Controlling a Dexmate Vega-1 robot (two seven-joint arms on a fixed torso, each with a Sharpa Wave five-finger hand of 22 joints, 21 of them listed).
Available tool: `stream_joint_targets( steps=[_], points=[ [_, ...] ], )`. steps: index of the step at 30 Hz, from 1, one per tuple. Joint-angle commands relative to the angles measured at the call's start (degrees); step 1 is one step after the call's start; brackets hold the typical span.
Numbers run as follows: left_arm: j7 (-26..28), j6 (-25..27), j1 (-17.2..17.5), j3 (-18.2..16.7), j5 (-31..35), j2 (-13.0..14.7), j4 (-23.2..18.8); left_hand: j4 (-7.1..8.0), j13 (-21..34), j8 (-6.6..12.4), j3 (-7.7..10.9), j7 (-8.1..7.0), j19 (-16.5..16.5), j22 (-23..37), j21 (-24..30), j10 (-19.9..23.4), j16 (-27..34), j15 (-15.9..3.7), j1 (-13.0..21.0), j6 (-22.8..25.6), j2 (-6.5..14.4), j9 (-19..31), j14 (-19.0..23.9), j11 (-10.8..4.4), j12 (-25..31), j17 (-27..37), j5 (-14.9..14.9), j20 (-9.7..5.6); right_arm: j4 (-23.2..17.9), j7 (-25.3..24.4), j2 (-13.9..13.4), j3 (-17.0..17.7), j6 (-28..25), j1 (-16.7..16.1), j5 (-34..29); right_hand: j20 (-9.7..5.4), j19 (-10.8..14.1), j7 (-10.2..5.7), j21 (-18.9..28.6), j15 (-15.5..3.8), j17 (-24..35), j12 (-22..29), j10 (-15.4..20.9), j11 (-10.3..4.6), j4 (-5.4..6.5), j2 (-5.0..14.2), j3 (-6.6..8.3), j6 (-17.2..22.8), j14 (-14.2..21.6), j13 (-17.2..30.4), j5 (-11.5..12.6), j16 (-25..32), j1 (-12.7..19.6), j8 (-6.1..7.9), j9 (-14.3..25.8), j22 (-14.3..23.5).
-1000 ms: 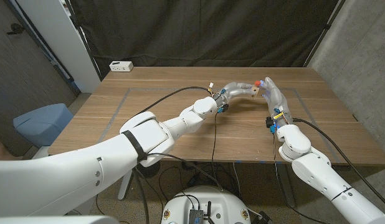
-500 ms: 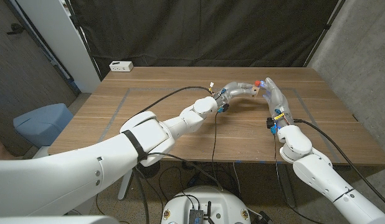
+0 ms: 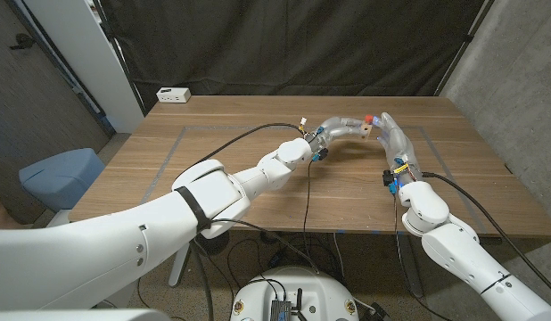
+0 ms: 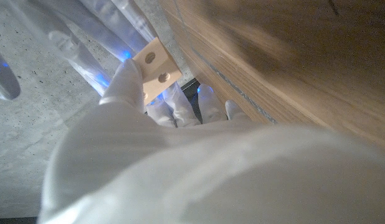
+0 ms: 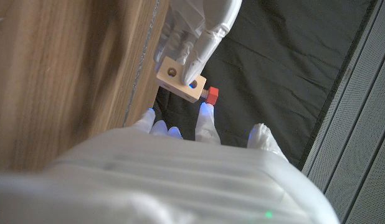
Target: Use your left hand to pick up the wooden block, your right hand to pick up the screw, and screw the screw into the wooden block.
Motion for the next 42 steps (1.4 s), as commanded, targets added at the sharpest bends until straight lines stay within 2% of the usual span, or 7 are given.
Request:
stream_joint_targets(
  steps=[1, 14, 24, 39, 42],
  points=[
    [-0.2, 0.4, 0.1, 0.1, 0.1, -0.2, 0.0, 2.16, 0.2, 1.08, 2.14, 1.49, 0.1, 0.2, 0.0, 0.5, 0.1, -5.23, -0.7, 3.8, 2.1, 0.2, 0.4, -0.09, 0.6, 0.3, 0.3, -0.24, -0.9, 0.1, -0.4, 0.4, 0.2, -1.2, -0.1, 0.12, 0.3, -0.30, 0.5, -0.49, 0.2, 0.3, 0.0, -0.43, 0.01, 0.42, 0.65, 0.7, -4.4, 0.1, 0.2, 0.5, 0.3, 0.26, 0.3, 0.1],
    [-0.3, 1.8, -0.2, 0.4, -0.2, -0.5, 0.0, 2.15, 0.2, 1.11, 2.15, 1.57, 0.1, 0.2, 0.0, 0.5, 0.0, -5.22, -0.7, 3.9, 2.1, 0.2, 0.4, -0.10, 0.6, 0.3, 0.3, -0.28, -1.7, -0.3, -0.5, 1.0, 0.0, -2.2, -0.2, 0.22, 0.3, -1.42, 0.4, -0.63, 0.2, 0.2, 0.4, -0.75, 0.01, 0.51, 0.84, 2.8, -4.4, 0.1, 0.2, 0.5, 0.3, 0.65, 0.3, 0.1],
    [-0.2, 2.4, -0.4, 0.4, -0.3, -0.6, 0.0, 2.17, 0.2, 1.10, 2.19, 1.56, 0.1, 0.2, 0.0, 0.4, 0.0, -5.19, -0.7, 3.9, 2.2, 0.2, 0.4, -0.08, 0.5, 0.3, 0.3, -0.22, -1.7, -0.4, -0.2, 1.1, -0.2, -2.2, -0.1, 0.22, 0.4, -1.59, 0.3, -0.74, 0.2, 0.3, 0.9, -1.07, 0.02, 0.77, 1.10, 4.0, -4.3, 0.1, 0.2, 0.5, 0.3, 0.81, 0.3, 0.1],
    [-0.2, 1.7, -0.4, 0.5, -0.3, -0.5, 0.0, 2.06, 0.2, 1.10, 2.22, 1.40, 0.1, 0.2, 0.0, 0.4, 0.1, -5.33, -0.6, 3.9, 2.1, 0.2, 0.5, -0.08, 0.6, 0.3, 0.3, -0.27, -2.1, -2.3, 0.2, 2.3, -0.3, -3.0, -0.8, 0.11, 1.0, -1.45, 0.4, -0.85, 0.2, 0.4, 1.7, -1.02, -0.08, 0.86, 1.43, 4.5, -3.7, 0.1, 0.2, 0.7, 0.5, 0.53, 0.3, 0.1],
    [-0.3, 1.3, -0.3, 0.4, -0.3, -0.4, 0.0, 2.09, 0.2, 1.10, 2.22, 1.45, 0.1, 0.2, 0.0, 0.4, 0.0, -5.29, -0.6, 3.8, 2.2, 0.2, 0.4, -0.09, 0.5, 0.3, 0.3, -0.21, -2.2, -2.4, 0.1, 2.5, -0.5, -3.1, -0.9, 0.10, 1.2, -1.41, 0.4, -0.84, 0.2, 0.2, 1.6, -0.88, -0.11, 0.82, 1.51, 3.6, -3.6, 0.1, 0.2, 0.6, 0.6, 0.00, 0.3, 0.1]
  ],
)
